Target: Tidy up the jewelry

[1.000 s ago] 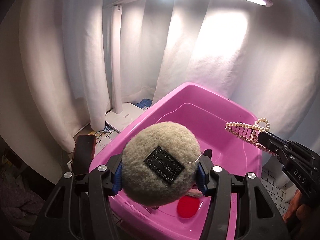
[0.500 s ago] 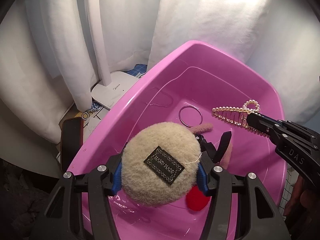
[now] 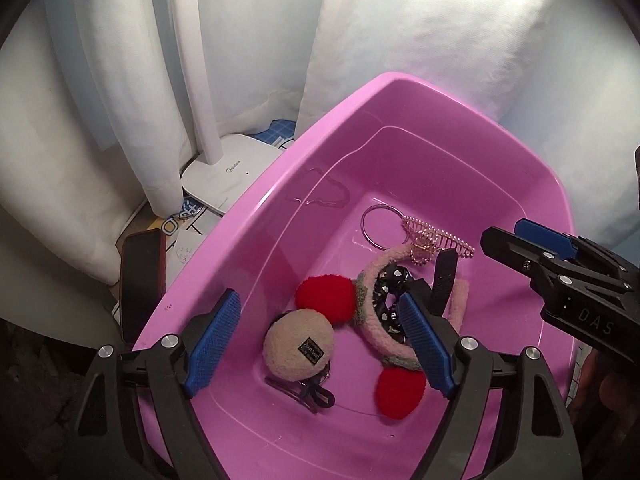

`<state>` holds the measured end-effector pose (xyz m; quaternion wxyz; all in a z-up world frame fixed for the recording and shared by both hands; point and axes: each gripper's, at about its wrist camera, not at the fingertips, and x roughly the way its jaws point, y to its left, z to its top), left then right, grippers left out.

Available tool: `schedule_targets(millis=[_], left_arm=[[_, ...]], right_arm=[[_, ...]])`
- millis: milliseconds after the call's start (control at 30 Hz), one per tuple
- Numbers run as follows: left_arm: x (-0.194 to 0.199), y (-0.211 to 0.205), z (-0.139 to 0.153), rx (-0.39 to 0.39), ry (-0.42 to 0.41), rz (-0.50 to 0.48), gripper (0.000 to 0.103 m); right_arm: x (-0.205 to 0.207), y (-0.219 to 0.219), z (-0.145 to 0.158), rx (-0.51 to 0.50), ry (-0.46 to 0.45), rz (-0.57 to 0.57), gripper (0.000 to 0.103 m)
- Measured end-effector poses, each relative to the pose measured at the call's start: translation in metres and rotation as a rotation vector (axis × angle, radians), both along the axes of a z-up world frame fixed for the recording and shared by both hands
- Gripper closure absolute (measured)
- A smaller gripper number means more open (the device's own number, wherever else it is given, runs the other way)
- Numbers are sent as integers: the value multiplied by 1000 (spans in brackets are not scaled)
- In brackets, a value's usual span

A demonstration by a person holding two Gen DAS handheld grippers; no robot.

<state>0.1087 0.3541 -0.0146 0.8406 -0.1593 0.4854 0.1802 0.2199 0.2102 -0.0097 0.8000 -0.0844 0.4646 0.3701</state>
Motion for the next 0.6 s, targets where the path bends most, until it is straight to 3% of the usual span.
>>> schedule_targets(millis=[200, 600], left_arm=[[-2, -3, 1, 2, 10, 12, 12], [-9, -8, 7, 22, 18, 20, 8]], right_arm=[[-3, -7, 1, 7, -4, -12, 44], [-23, -19, 6, 5, -19, -2, 44]])
